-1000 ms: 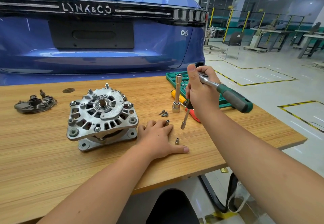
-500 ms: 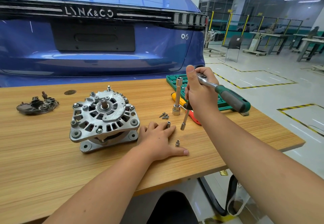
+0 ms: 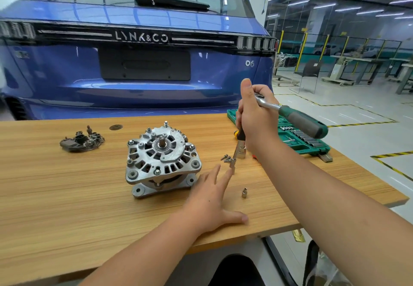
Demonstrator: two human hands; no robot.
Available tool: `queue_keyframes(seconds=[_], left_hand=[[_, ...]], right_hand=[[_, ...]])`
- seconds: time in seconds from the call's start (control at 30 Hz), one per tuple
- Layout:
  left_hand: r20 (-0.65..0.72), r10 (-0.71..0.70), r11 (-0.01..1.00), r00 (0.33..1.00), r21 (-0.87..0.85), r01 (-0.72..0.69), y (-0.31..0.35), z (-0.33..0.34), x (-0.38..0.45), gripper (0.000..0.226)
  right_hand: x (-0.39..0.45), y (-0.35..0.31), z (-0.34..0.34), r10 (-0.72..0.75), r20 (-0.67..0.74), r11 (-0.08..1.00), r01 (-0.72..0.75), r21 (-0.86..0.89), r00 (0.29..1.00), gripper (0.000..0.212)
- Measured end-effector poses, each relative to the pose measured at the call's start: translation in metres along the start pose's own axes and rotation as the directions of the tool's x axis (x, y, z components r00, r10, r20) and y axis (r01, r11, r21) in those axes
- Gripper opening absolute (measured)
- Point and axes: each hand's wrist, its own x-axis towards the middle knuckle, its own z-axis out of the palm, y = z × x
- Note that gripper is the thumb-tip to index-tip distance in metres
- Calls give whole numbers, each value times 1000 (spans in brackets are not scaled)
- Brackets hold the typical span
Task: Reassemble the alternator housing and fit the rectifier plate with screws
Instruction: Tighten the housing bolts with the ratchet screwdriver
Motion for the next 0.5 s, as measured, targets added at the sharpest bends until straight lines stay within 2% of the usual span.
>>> queue_keyframes(seconds=[0.1, 0.23, 0.3, 0.4, 0.43, 0.5], left_hand=[[-54, 45, 999, 998, -8, -45, -9, -13, -21, 118], [-205, 104, 993, 973, -30, -112, -17, -47, -52, 88], [-312, 211, 977, 926, 44, -208, -17, -66, -66, 66], [-512, 372, 928, 774, 207, -309, -19, -91, -78, 43], [-563, 370, 929, 739, 235, -287, -24, -99, -78, 38], [-612, 262, 963, 746, 209, -168, -35, -115, -74, 34]], right_hand=[[-1, -15, 26, 37, 46, 995, -41, 92, 998, 34], [-4, -30, 56, -12, 159, 993, -6, 117, 987, 36], [-5, -36, 67, -34, 205, 991, 6, 132, 978, 39], [-4, -39, 80, -62, 226, 992, 35, 123, 972, 43], [-4, -39, 84, -68, 230, 992, 42, 120, 971, 45], [-4, -39, 91, -72, 240, 990, 41, 132, 968, 48]])
